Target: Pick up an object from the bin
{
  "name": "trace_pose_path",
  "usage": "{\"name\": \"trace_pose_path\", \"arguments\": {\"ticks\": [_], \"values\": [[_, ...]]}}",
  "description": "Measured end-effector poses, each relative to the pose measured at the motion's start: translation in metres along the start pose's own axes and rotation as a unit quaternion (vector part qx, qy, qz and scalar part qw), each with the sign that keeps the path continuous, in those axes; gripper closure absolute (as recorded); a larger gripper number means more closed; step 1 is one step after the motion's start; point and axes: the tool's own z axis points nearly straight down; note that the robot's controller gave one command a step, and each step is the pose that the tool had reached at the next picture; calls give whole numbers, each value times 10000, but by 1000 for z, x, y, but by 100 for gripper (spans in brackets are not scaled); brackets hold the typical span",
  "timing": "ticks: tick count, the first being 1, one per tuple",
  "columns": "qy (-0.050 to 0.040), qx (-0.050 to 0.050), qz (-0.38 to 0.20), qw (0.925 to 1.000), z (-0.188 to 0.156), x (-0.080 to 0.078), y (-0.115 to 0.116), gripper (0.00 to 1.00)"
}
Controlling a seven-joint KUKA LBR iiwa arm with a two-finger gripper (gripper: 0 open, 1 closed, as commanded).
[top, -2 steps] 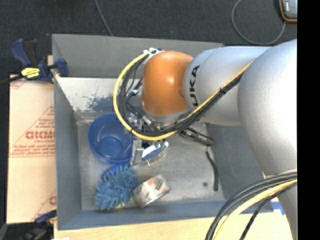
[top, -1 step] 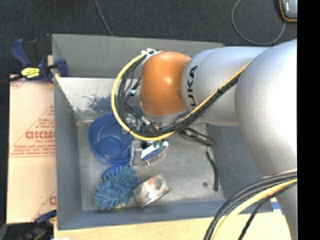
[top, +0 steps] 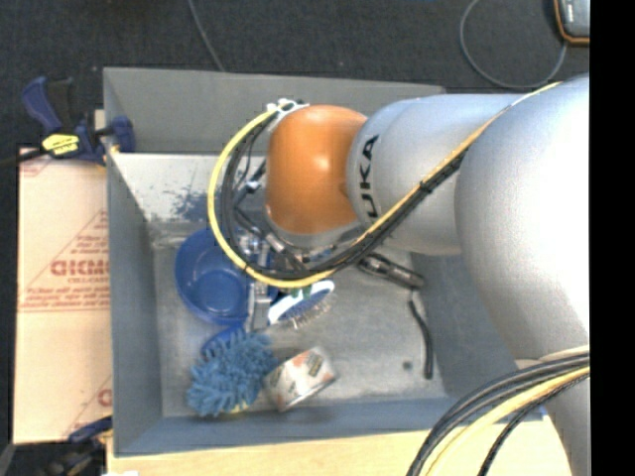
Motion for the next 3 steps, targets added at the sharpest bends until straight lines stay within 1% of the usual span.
{"name": "trace_pose_path", "arguments": {"ticks": [1, 2, 3], "values": [[17, 12, -45, 10000, -14, 14, -7, 0], [20, 9, -113, 9999, -12, 23, -1, 0], [-12, 12, -243, 9997, -22, 20, -3, 0]]}}
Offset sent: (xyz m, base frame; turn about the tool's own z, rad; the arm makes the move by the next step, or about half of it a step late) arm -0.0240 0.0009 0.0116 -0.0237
